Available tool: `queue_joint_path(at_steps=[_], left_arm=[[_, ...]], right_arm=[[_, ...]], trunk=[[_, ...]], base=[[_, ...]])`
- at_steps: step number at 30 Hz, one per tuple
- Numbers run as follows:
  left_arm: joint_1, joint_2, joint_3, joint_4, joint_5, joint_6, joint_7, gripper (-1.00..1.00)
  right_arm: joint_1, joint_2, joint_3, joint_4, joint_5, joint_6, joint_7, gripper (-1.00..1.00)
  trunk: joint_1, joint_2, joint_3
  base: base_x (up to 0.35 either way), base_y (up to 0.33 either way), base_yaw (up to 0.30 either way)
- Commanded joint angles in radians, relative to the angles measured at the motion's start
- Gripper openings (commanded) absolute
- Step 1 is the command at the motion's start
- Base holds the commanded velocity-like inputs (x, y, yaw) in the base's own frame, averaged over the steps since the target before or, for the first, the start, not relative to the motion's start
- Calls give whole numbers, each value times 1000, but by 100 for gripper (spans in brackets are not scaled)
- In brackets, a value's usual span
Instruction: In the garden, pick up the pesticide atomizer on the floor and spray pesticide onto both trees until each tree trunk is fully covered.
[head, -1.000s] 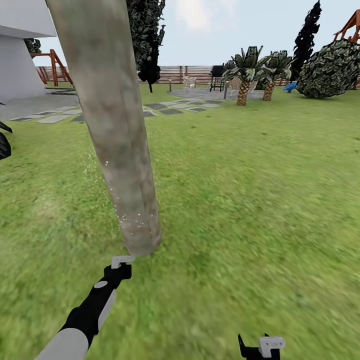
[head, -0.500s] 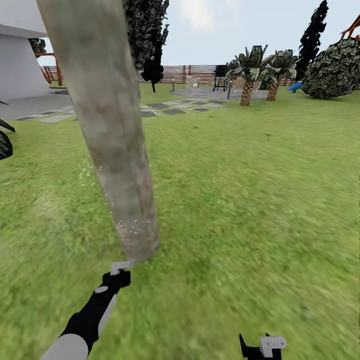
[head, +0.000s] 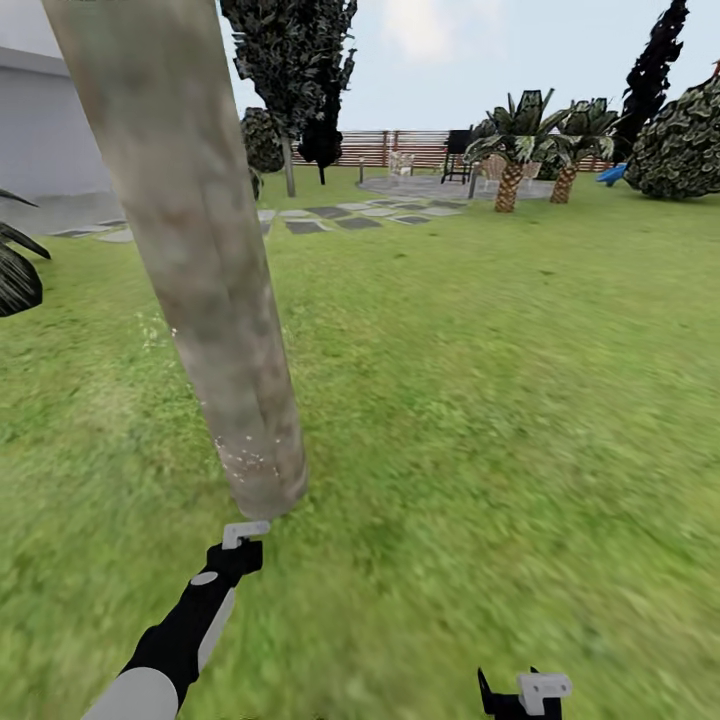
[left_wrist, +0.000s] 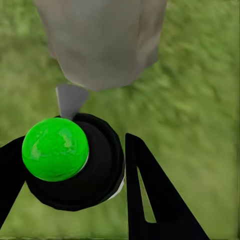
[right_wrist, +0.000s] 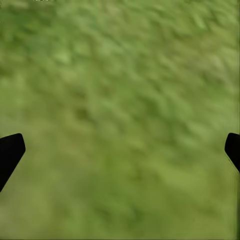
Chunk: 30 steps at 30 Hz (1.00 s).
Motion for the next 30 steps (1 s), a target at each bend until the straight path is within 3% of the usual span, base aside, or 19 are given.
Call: queue_joint_path(at_steps=[1, 11, 19, 22, 24, 26, 28, 30], left_arm=[[0, 0, 0, 1, 0, -1, 0, -100], [0, 0, -1, -5, -1, -5, 1, -100], [-4, -4, -5, -44, -5, -9, -4, -100], [-10, -30, -32, -168, -8, 28, -6, -100], [-9, -28, -51, -251, -6, 85, -7, -100], [-5, -17, -44, -339, -5, 137, -8, -100], [-2, 23, -41, -455, -1, 211, -15, -100], [-2, 35, -42, -498, 0, 243, -28, -100]], right_arm=[[0, 0, 0, 0, 0, 0, 0, 100], [0, -1, 0, 0, 0, 0, 0, 100], [0, -1, 0, 0, 0, 0, 0, 100], [0, -1, 0, 0, 0, 0, 0, 100], [0, -1, 0, 0, 0, 0, 0, 100], [0, -1, 0, 0, 1, 1, 0, 100], [0, -1, 0, 0, 1, 1, 0, 100], [0, -1, 0, 0, 1, 1, 0, 100]], trunk=[[0, 0, 0], [0, 0, 0], [0, 0, 0], [0, 0, 0], [0, 0, 0], [0, 0, 0], [0, 0, 0], [0, 0, 0]], base=[[0, -273, 274], [0, -232, 276], [0, -27, 184], [0, 0, 7], [0, 0, 0], [0, 0, 0], [0, 0, 0], [0, 0, 0]])
